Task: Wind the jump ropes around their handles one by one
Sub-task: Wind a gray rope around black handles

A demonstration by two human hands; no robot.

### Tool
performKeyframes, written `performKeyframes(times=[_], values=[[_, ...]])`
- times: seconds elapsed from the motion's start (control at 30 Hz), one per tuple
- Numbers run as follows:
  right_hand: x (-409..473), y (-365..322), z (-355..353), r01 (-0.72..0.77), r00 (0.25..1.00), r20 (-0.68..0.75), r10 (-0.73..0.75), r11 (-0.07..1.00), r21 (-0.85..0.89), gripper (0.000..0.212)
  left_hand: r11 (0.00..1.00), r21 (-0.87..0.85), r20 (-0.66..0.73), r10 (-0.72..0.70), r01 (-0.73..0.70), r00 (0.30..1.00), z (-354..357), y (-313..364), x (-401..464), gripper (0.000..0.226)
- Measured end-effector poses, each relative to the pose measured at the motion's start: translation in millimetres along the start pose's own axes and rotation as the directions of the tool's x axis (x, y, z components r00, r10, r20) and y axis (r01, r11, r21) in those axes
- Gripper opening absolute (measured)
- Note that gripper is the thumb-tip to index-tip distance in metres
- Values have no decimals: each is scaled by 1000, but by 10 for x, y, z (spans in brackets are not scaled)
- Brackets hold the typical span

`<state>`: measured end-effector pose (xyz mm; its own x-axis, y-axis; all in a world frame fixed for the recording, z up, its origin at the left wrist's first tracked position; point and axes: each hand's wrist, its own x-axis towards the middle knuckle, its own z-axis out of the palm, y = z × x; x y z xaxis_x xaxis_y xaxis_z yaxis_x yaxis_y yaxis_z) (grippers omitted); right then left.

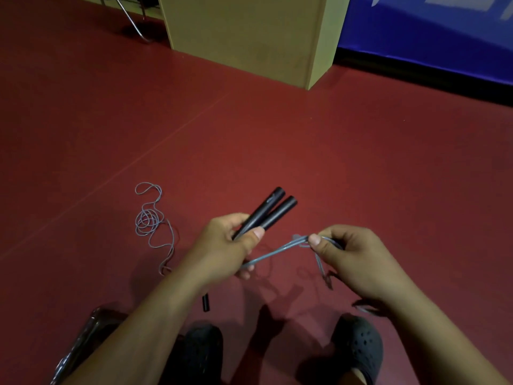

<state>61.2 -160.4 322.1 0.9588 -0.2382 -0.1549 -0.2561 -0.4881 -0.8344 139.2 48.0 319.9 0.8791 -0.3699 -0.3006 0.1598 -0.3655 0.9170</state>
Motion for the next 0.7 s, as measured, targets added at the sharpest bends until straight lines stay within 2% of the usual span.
performKeyframes(times=[0.07,0.2,0.33,0.4,0.5,0.57,0.63,0.67,0.7], values=[[14,37,-22,-34,998,-49,31,998,-62,27,1000,12,75,-5,4,997,27,17,-15,12],[6,48,-103,-161,986,-37,162,986,31,49,997,71,221,-17,1,975,12,47,-43,14],[16,17,-153,-178,984,-41,176,983,-45,54,996,88,316,-43,16,948,8,65,-79,18],[5,-11,-187,-203,979,35,201,976,76,51,996,81,314,-60,36,947,-2,71,-81,23],[-23,-29,-243,-274,950,248,192,893,356,39,996,65,304,-83,66,949,-53,90,-89,27],[-37,-8,-291,-247,944,305,127,885,395,28,994,69,336,-100,82,936,-95,111,-100,29],[-31,30,-327,-201,956,279,96,904,378,20,992,69,392,-124,106,912,-120,128,-109,35],[-26,39,-324,-131,975,210,71,949,286,19,991,66,415,-136,120,899,-129,124,-113,35],[-15,57,-306,-29,993,118,14,992,120,18,989,66,435,-146,131,888,-129,121,-112,33]])
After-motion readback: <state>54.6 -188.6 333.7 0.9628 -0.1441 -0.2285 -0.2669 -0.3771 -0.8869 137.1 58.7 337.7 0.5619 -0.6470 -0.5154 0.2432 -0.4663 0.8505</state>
